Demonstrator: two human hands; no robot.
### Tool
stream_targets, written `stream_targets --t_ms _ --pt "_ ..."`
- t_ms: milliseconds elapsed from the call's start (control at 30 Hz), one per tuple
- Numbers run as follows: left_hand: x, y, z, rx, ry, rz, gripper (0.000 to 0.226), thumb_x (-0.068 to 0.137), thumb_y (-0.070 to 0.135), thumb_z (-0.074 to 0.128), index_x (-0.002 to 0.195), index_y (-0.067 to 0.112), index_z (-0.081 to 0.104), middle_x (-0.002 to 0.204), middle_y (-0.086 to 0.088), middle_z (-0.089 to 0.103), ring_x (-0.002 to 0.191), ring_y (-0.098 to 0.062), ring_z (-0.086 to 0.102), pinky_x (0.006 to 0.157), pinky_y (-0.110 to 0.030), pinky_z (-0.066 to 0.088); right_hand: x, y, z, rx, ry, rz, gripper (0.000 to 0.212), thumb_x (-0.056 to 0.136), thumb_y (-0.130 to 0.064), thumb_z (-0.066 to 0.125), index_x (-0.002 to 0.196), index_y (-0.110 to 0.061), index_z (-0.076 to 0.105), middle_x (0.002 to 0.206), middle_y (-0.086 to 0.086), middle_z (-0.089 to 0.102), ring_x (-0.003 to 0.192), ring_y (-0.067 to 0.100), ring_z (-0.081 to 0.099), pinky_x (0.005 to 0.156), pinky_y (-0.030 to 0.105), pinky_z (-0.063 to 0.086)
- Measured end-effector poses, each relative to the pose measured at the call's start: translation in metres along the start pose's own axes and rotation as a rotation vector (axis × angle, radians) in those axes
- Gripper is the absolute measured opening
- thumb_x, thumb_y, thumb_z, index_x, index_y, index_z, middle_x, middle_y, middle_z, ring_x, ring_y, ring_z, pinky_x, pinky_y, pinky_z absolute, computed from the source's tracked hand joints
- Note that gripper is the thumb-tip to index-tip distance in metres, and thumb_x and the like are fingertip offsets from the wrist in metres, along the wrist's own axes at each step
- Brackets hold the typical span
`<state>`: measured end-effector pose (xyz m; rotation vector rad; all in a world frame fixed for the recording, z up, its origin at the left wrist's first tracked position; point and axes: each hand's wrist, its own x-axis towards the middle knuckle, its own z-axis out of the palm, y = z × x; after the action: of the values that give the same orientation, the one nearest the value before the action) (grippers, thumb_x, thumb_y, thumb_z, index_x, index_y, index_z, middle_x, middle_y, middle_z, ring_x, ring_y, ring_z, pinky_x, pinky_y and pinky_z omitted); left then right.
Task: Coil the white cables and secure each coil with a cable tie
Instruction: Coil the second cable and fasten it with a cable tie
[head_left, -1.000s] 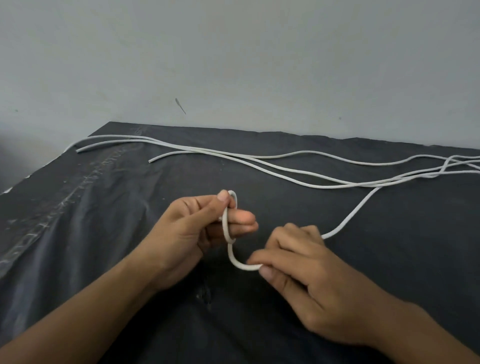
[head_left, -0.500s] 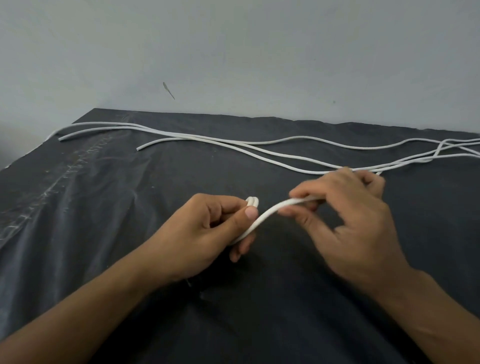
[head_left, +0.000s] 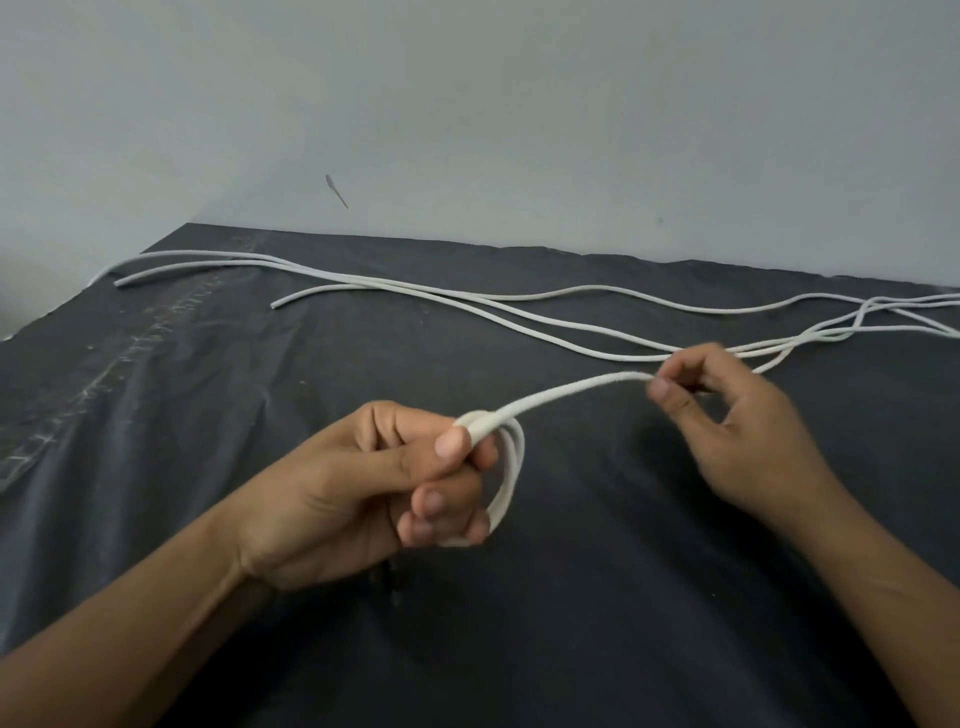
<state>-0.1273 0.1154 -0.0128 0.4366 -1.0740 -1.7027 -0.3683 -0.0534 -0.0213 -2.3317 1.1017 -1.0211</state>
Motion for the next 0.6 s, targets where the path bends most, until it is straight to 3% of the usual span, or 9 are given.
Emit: stream_targets --t_ms 67,167,333,433,500,600 --pt "-0.001 0.003 -0.003 -0.087 0.055 0.054 0.018 0.096 0.018 0.058 0.096 0.001 0.064 0.063 0.007 0.058 0.053 -0.002 0.056 0.076 -0.029 0.052 -0.003 -0.002 0.005 -0.07 -0.061 -0.073 0.005 0.091 -0.031 0.063 0.087 -0.032 0.059 0.08 -0.019 0.067 0.083 -0.001 0.063 0.095 0.043 0.046" --pt "-0.001 0.009 -0.007 -0.201 0.142 0.155 0.018 0.094 0.02 0.06 0.093 0.003 0.066 0.062 0.006 0.058 0.051 -0.004 0.056 0.077 -0.029 0.054 -0.008 -0.014 0.011 -0.065 -0.148 -0.217 0.012 0.092 -0.017 0.066 0.087 -0.028 0.063 0.076 -0.015 0.065 0.077 -0.001 0.062 0.078 0.023 0.046" --pt "0.003 0.009 -0.014 -0.142 0.454 0.325 0.022 0.083 0.025 0.069 0.091 0.006 0.074 0.064 0.006 0.057 0.054 -0.004 0.058 0.08 -0.025 0.055 -0.026 -0.042 0.023 -0.061 -0.305 -0.421 0.004 0.094 -0.024 0.063 0.093 -0.025 0.067 0.082 -0.019 0.057 0.08 -0.006 0.051 0.078 0.027 0.035" --pt "0.007 0.002 -0.015 0.003 0.575 0.325 0.021 0.088 0.024 0.061 0.094 0.008 0.074 0.069 0.003 0.061 0.06 -0.007 0.061 0.086 -0.027 0.054 -0.036 -0.06 0.028 0.003 -0.397 -0.553 0.009 0.095 -0.023 0.06 0.101 -0.024 0.067 0.09 -0.015 0.056 0.087 -0.001 0.051 0.081 0.022 0.031" --pt "0.008 -0.004 -0.013 0.163 0.652 0.296 0.023 0.081 0.026 0.067 0.094 0.009 0.075 0.071 0.002 0.064 0.064 -0.009 0.062 0.089 -0.033 0.049 -0.039 -0.069 0.032 0.052 -0.429 -0.613 0.017 0.096 -0.018 0.059 0.11 -0.021 0.067 0.097 -0.011 0.057 0.091 0.002 0.051 0.084 0.021 0.031" --pt "0.008 -0.014 -0.007 0.457 0.714 0.232 0.035 0.075 0.036 0.071 0.088 0.004 0.076 0.071 -0.002 0.068 0.071 -0.011 0.062 0.077 -0.027 0.049 -0.042 -0.075 0.037 0.062 -0.368 -0.711 0.023 0.099 -0.016 0.055 0.117 -0.017 0.069 0.105 -0.007 0.061 0.095 0.006 0.053 0.087 0.024 0.036"
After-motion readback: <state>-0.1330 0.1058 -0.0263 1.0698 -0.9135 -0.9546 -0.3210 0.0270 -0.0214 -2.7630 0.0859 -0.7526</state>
